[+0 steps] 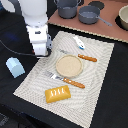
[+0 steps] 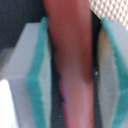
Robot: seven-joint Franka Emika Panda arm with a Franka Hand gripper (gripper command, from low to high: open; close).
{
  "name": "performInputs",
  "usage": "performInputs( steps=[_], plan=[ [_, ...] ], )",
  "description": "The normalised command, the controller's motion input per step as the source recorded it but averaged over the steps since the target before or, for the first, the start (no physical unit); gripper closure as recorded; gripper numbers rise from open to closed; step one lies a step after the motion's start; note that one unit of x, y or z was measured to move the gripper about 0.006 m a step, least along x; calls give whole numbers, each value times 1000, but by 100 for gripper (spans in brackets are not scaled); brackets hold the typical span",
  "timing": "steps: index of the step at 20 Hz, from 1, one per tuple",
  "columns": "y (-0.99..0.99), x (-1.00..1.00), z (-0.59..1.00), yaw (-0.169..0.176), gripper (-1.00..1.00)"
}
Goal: Interact with the objects in diverse but meaningful ways.
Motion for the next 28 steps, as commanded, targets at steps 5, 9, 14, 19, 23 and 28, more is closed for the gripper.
performInputs(
  steps=[5, 9, 14, 19, 23, 28],
  plan=[
    [-38, 46, 539, 19, 100],
    [0, 15, 1000, -48, 100],
    [0, 511, 1000, -62, 100],
    [0, 868, 1000, -72, 100],
    [-12, 895, 1000, -65, 100],
    [-232, 829, 982, -77, 100]
  ],
)
